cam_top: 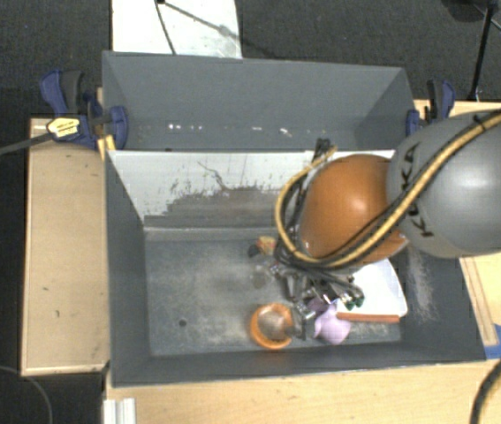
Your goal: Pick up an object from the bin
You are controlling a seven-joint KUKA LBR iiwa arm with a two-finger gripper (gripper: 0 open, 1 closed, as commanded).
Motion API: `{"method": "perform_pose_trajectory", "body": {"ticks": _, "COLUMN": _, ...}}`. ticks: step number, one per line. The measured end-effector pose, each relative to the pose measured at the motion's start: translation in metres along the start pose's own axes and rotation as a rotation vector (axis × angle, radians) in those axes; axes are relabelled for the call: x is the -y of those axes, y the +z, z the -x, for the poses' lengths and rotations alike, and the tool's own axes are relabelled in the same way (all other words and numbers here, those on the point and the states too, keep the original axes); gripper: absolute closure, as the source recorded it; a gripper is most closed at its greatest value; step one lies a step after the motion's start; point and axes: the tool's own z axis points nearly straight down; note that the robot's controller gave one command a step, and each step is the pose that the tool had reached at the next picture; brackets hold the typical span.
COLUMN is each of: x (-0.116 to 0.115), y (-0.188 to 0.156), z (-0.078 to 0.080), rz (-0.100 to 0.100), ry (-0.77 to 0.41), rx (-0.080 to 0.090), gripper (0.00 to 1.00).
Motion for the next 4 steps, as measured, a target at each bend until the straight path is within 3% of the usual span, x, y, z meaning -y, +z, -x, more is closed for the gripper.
{"method": "perform_pose_trajectory", "body": {"ticks": 1, "x": 0.000, "y": 0.027, "z": -0.004, "rz": 0.001, "ry": -0.217, "rx": -0.002, "gripper": 0.00}}
{"method": "perform_pose_trajectory", "body": {"ticks": 2, "x": 0.005, "y": 0.034, "z": -0.022, "rz": -0.001, "ry": -0.066, "rx": 0.008, "gripper": 1.00}}
{"method": "perform_pose_trajectory", "body": {"ticks": 3, "x": 0.004, "y": 0.034, "z": -0.022, "rz": -0.001, "ry": -0.065, "rx": 0.007, "gripper": 1.00}}
{"method": "perform_pose_trajectory", "body": {"ticks": 4, "x": 0.018, "y": -0.087, "z": -0.025, "rz": 0.001, "ry": -0.106, "rx": -0.001, "gripper": 1.00}}
